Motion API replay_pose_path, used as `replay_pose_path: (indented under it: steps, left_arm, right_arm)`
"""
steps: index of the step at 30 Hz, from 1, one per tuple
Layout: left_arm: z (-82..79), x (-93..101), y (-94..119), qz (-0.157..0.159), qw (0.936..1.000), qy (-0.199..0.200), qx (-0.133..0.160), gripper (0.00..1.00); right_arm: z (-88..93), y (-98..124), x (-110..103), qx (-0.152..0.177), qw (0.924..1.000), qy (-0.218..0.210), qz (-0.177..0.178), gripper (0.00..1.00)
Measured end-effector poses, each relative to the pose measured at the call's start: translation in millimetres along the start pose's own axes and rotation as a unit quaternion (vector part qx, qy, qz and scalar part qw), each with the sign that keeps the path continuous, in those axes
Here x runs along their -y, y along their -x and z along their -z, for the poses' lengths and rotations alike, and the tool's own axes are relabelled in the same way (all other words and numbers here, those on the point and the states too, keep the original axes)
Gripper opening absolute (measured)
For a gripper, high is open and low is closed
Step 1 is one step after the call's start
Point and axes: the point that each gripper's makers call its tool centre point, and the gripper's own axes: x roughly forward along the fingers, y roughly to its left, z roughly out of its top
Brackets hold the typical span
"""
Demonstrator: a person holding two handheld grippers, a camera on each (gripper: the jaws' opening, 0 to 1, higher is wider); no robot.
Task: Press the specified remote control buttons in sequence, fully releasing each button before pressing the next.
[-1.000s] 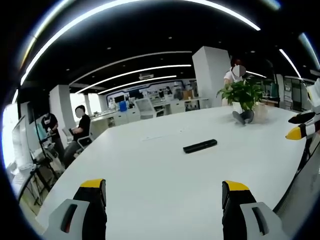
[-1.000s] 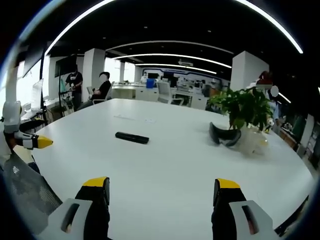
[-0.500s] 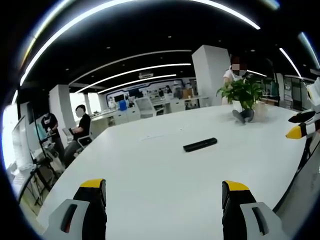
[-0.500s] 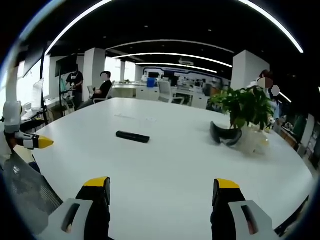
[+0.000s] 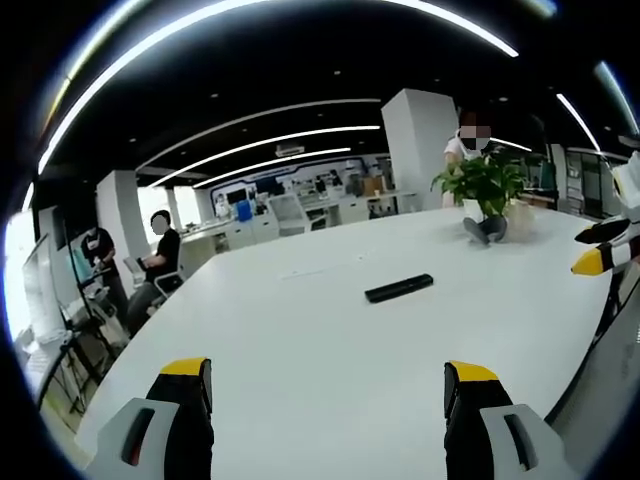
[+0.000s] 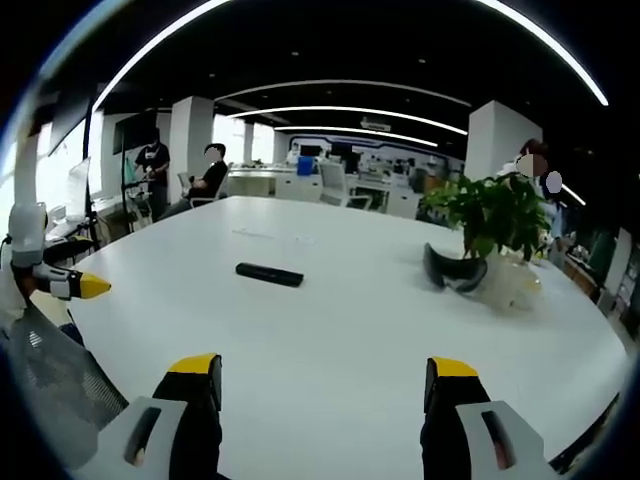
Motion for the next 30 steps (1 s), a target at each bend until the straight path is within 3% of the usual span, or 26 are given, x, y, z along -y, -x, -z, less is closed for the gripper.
replay_pose_path:
  steps: [16, 30]
  left_arm:
    - [-3.0, 3.5, -1, 0.007, 1.0000, -0.005, 0.000, 1.00]
    - [-13.2, 2.4, 1, 0.006, 0.9999, -0.008, 0.013, 1.00]
  right_arm:
    - [-3.8, 2, -2, 0.012, 0.9999, -0.009, -0.009, 0.80]
    - [-2.8, 2, -6, 0.008, 0.9995, -0.019, -0.024, 0.70]
